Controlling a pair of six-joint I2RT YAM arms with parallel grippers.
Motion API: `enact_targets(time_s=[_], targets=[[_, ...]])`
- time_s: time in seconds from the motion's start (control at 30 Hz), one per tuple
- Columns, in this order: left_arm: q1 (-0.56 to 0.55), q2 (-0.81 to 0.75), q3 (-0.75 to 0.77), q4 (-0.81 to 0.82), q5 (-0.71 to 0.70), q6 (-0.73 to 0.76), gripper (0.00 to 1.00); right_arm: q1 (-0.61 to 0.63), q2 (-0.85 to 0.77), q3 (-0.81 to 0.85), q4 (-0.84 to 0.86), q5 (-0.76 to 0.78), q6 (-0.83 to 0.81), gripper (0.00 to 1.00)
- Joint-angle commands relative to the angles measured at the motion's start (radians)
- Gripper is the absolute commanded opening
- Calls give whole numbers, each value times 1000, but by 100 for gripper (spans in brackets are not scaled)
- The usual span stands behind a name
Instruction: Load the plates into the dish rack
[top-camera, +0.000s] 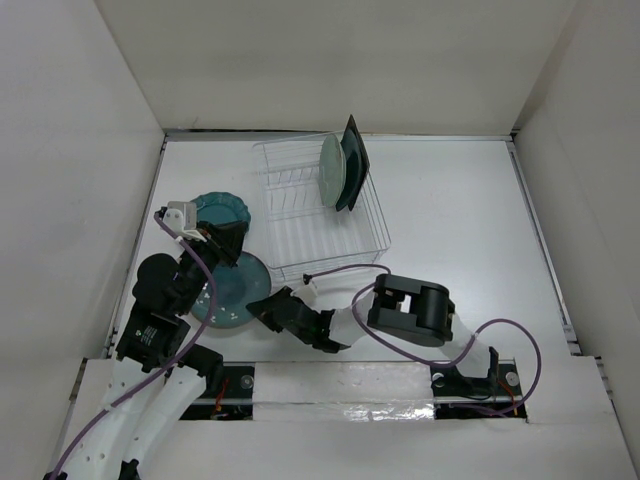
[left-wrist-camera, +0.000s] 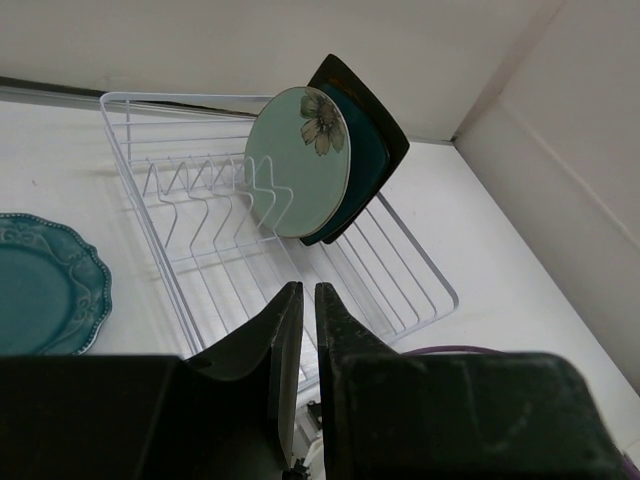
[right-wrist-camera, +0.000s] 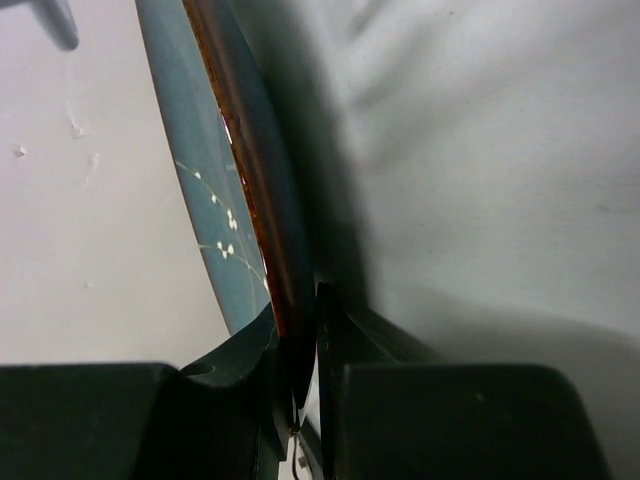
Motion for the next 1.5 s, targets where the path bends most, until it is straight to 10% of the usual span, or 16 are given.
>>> enact_targets(time_s=[0.0,1.07,1.47], targets=[[3,4,37,32,-17,-4,8,16,-57,-51,2,7,-40,0],[3,99,195,-9,17,-9,15,333,-720,-64,-593,673,-865,0],[3,-60,255,64,-35,-58,24,130,-1007,-53,-398,375,-1117,0]])
